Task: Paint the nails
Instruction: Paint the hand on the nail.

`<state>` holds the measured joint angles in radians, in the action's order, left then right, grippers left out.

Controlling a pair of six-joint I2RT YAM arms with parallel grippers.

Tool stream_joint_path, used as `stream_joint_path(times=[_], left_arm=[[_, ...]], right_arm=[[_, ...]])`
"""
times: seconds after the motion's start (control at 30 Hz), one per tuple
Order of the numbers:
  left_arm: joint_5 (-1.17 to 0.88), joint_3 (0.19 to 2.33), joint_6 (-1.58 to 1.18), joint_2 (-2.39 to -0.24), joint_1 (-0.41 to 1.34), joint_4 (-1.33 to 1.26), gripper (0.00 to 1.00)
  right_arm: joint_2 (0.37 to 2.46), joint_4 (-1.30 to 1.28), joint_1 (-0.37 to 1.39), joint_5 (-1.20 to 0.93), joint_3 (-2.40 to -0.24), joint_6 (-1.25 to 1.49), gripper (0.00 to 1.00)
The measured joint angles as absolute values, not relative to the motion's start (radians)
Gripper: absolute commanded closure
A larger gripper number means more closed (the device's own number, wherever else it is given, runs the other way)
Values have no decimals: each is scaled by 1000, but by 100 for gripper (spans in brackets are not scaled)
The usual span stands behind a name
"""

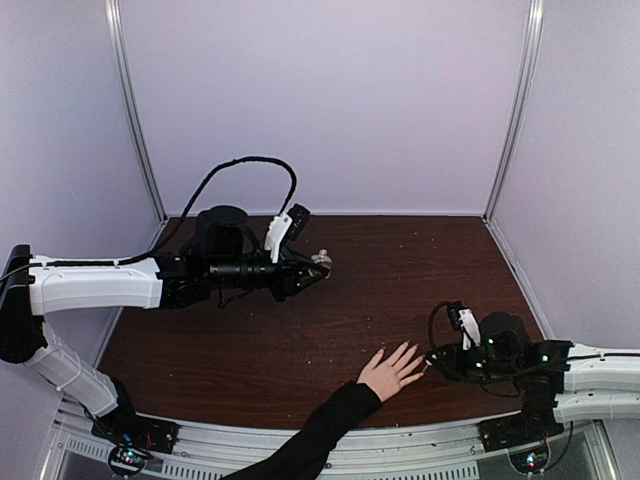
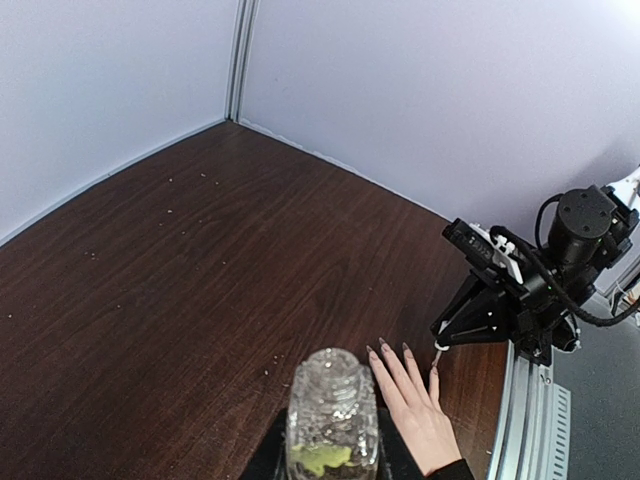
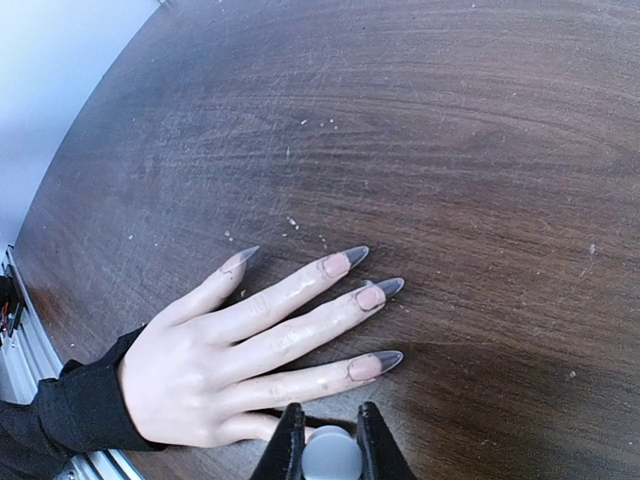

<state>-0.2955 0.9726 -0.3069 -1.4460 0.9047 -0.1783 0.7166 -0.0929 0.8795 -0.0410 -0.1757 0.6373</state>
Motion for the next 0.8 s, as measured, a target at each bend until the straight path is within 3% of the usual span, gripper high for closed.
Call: stream_joint_path(times=[0.57,0.8], left_arm=[[-295,973,-307,-1446,905,-178,100],[-295,973,-307,-1446,905,-178,100]], right_arm=[[745,-142,879,10,-176,654,100],[655,-167,879,23,-176,657,100]])
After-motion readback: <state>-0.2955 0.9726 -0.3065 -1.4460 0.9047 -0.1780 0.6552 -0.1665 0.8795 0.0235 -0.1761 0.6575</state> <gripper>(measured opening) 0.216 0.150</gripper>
